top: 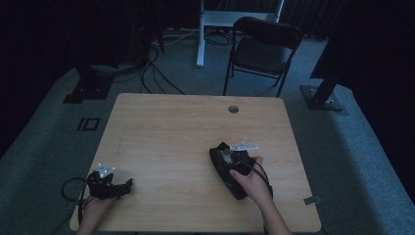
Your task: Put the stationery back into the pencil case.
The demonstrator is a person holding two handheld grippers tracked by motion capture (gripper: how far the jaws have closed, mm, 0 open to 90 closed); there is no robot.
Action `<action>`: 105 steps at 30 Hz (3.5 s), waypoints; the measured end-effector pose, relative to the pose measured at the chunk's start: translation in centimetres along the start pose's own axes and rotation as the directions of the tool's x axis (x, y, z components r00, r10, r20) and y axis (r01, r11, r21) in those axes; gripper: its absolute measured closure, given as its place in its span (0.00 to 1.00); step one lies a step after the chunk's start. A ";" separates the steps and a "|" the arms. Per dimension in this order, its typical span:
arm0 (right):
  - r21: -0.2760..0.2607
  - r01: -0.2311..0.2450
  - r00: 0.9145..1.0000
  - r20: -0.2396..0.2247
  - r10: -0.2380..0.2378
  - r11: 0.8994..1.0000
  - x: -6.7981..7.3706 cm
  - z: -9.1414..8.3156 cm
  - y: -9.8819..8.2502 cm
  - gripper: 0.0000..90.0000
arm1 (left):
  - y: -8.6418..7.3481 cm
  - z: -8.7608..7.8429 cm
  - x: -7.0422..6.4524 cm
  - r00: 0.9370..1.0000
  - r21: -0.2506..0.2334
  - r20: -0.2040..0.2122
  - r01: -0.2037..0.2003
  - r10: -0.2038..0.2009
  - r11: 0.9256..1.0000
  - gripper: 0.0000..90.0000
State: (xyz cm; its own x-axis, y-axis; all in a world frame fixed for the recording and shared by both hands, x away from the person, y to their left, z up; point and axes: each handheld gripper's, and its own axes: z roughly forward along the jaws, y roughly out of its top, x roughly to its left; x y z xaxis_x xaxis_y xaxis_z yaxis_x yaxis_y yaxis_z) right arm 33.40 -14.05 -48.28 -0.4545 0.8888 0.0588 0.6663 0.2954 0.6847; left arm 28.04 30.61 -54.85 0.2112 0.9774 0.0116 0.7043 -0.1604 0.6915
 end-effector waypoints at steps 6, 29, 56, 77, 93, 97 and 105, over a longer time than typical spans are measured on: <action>0.028 0.020 1.000 0.005 -0.020 0.999 0.3 0.6 0.1 0.56 | 0.0 0.0 0.0 1.000 0.000 0.000 0.000 0.000 1.000 0.01; 0.176 0.045 0.996 0.071 -0.059 0.983 0.3 3.0 1.0 0.56 | 0.0 0.0 0.0 1.000 0.000 0.000 0.000 0.000 1.000 0.01; 0.036 0.009 1.000 0.017 -0.010 0.999 -1.2 -1.2 1.5 0.50 | 0.0 0.0 0.0 1.000 0.000 0.000 0.000 0.000 1.000 0.01; -0.157 -0.044 0.998 -0.060 0.035 0.987 -3.3 -4.4 -0.3 0.36 | 0.0 0.0 0.0 1.000 0.000 0.000 0.000 0.000 1.000 0.01; -0.198 -0.090 0.996 -0.037 0.085 0.976 -5.6 -5.8 -1.7 0.31 | 0.0 0.0 0.0 1.000 -0.001 0.000 0.000 0.000 1.000 0.01; -0.203 -0.089 0.996 -0.023 0.086 0.975 -6.3 -6.1 -2.3 0.30 | 0.0 0.0 0.0 1.000 -0.001 0.000 0.000 0.000 1.000 0.01; -0.221 -0.100 0.994 0.018 0.107 0.970 -8.0 -6.1 -4.0 0.23 | 0.0 0.0 0.0 1.000 -0.001 0.000 0.000 0.000 1.000 0.01</action>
State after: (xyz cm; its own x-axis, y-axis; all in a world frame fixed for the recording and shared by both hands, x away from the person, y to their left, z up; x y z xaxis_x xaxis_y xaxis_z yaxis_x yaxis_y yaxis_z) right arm 30.75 -24.43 -47.07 -0.3701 0.9214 0.1187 0.5611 0.1199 0.8190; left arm 28.04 30.60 -54.85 0.2111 0.9774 0.0114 0.7037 -0.1600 0.6922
